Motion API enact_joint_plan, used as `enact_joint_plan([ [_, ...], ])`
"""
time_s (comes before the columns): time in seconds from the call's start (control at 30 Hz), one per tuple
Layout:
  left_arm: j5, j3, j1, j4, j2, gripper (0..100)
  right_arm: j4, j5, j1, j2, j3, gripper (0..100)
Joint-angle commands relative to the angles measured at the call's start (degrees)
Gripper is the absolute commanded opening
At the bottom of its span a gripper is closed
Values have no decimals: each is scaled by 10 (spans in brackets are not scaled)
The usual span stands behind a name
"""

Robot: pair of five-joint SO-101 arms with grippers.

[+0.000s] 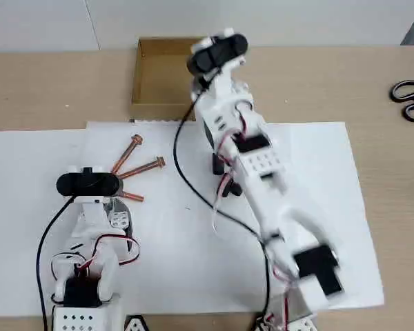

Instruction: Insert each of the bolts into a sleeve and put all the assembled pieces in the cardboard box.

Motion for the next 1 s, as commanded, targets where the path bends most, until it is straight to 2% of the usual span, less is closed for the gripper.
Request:
enact_joint_plan([
  [0.0, 0, -1, 0, -11, -4, 6, -16, -2, 15, 92, -180, 2],
  [0.23, 1, 0, -2, -10, -4, 6, 2, 17, 29, 270, -393, 3],
  [0.53, 1, 0, -1, -10, -4, 6, 53, 25, 27, 378, -474, 6],
  [0.6, 1, 0, -1, -10, -4, 6, 73, 25, 27, 378, -474, 35],
  [0.8, 1, 0, -1, -10, -4, 6, 153, 50, 27, 378, -475, 218],
  [0.97, 1, 0, -1, -10, -4, 6, 213, 52, 26, 338, -475, 228],
])
